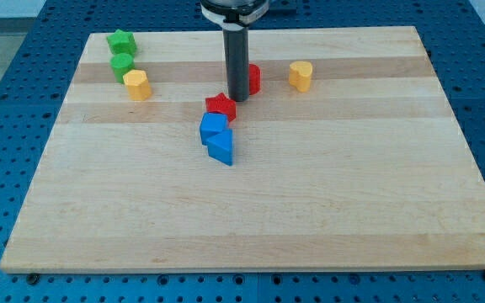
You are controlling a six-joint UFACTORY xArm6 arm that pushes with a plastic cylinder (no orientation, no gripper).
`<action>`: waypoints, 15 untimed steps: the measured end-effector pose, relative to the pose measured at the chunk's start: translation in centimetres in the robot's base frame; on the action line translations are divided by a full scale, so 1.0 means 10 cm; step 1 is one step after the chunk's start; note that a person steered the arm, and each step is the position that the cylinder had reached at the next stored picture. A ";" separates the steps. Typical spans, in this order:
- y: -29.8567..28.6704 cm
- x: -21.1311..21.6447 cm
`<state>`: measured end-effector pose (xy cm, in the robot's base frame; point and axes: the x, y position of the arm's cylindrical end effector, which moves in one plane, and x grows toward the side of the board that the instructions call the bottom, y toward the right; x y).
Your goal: Move the red circle to the top center of the board
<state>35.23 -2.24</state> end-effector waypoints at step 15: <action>1.02 -1.06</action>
<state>24.59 7.99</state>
